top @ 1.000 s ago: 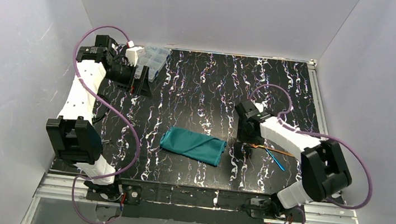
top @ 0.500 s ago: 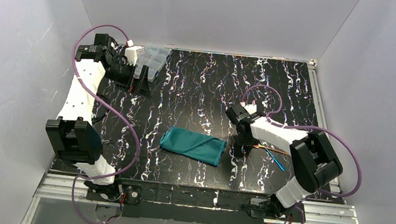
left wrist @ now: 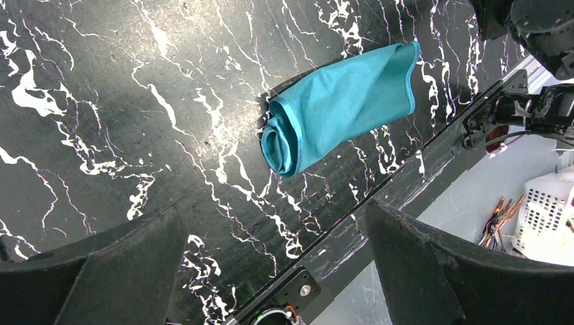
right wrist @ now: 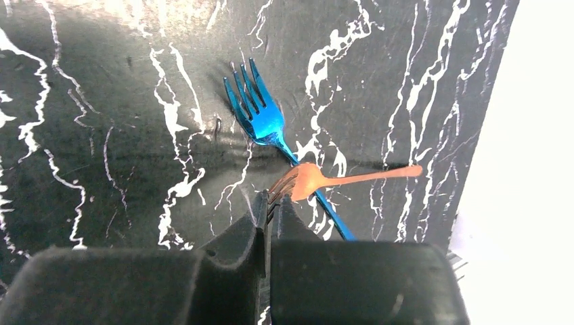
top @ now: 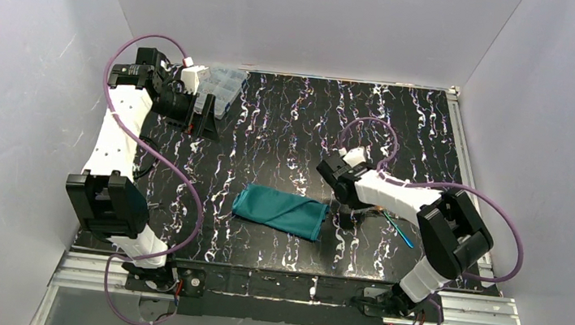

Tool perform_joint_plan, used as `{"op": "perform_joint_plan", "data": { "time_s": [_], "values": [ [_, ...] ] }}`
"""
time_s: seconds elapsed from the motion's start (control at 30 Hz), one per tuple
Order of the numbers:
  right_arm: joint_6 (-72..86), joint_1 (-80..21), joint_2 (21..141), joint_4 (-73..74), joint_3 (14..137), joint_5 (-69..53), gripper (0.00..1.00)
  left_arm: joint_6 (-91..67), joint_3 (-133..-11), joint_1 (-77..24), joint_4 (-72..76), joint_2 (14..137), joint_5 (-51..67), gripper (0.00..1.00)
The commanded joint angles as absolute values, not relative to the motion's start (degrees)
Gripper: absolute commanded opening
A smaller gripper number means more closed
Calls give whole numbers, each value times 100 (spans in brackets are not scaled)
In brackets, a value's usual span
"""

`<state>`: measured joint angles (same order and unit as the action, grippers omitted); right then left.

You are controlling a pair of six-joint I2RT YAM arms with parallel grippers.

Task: Fold the napkin into a case and place the utensils inside
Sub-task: Pick up the fork from the center of the board.

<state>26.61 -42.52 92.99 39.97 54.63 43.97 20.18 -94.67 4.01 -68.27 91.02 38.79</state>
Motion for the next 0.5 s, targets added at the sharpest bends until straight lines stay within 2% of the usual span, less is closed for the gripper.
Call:
{"op": "perform_joint_plan", "data": {
  "time_s": [0.0,0.23,0.47],
  "values": [
    [2888,-4625,8938,4042,5880,4770,1,2036,-9684,431,-7040,8846,4049,99],
    [2733,-5365,8499,4877,6660,5540,1,1958,-9679,431,-7032,8854,4275,98],
    [2154,-5748,8019,5035,7649,5389,1,2087,-9020,309,-6312,8450,5149,99]
  ]
}}
